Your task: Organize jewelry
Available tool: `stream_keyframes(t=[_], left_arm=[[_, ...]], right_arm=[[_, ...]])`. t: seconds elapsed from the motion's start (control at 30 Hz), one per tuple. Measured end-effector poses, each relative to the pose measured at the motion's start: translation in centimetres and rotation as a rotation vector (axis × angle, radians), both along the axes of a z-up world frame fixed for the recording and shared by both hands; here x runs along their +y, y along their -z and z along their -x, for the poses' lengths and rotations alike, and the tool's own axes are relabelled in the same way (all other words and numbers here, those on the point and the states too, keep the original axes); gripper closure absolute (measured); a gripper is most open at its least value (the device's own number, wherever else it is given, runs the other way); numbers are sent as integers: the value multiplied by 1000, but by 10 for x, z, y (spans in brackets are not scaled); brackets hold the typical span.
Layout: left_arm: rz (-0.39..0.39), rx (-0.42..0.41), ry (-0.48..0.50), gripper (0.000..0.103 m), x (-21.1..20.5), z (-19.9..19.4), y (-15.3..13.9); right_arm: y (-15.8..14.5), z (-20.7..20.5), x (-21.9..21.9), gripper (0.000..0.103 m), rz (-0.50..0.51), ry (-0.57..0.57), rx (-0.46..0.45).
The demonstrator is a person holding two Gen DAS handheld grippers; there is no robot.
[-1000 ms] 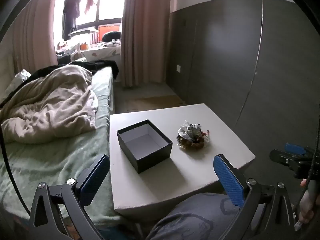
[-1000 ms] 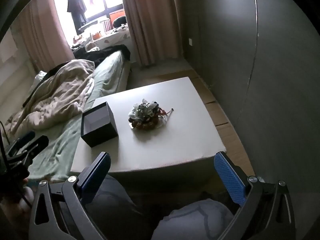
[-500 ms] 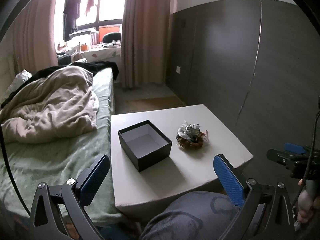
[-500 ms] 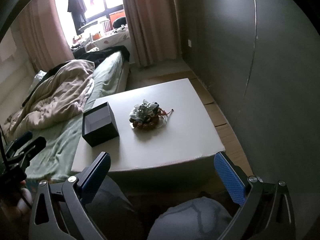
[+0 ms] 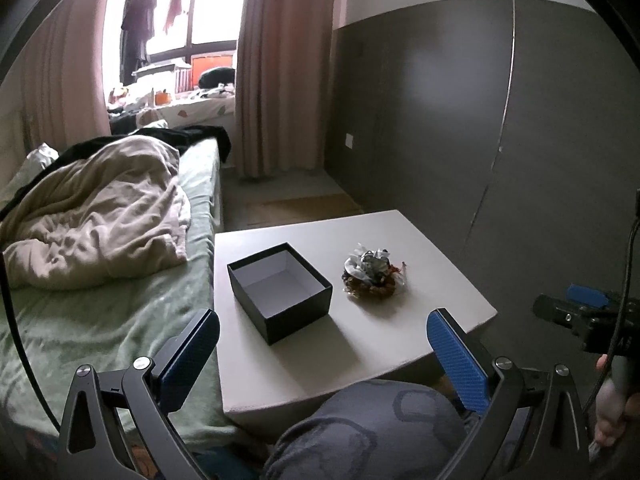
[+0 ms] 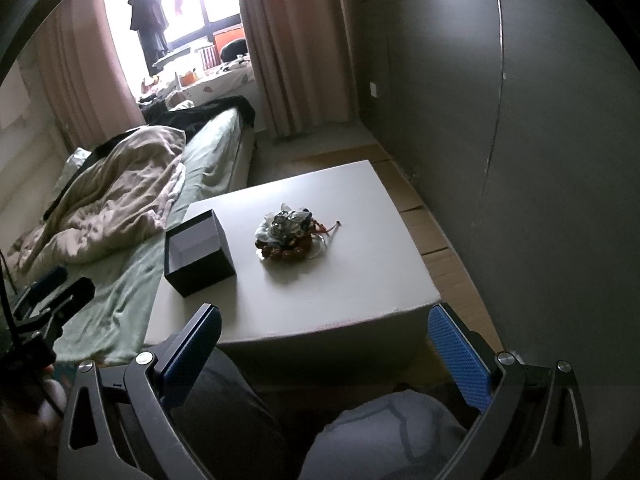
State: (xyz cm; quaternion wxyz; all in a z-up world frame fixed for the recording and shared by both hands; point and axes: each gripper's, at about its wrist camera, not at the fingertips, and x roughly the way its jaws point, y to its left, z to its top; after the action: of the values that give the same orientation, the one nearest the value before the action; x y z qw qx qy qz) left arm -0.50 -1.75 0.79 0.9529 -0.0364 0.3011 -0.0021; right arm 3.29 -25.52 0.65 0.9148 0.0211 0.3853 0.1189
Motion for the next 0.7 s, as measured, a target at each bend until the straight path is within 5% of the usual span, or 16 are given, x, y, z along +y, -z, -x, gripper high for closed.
stream_keyframes(t=[0.7], left_arm=[[-3,5,18,0,-6,0,-6]], right_arm=[[-4,2,1,0,-10,-4,2]])
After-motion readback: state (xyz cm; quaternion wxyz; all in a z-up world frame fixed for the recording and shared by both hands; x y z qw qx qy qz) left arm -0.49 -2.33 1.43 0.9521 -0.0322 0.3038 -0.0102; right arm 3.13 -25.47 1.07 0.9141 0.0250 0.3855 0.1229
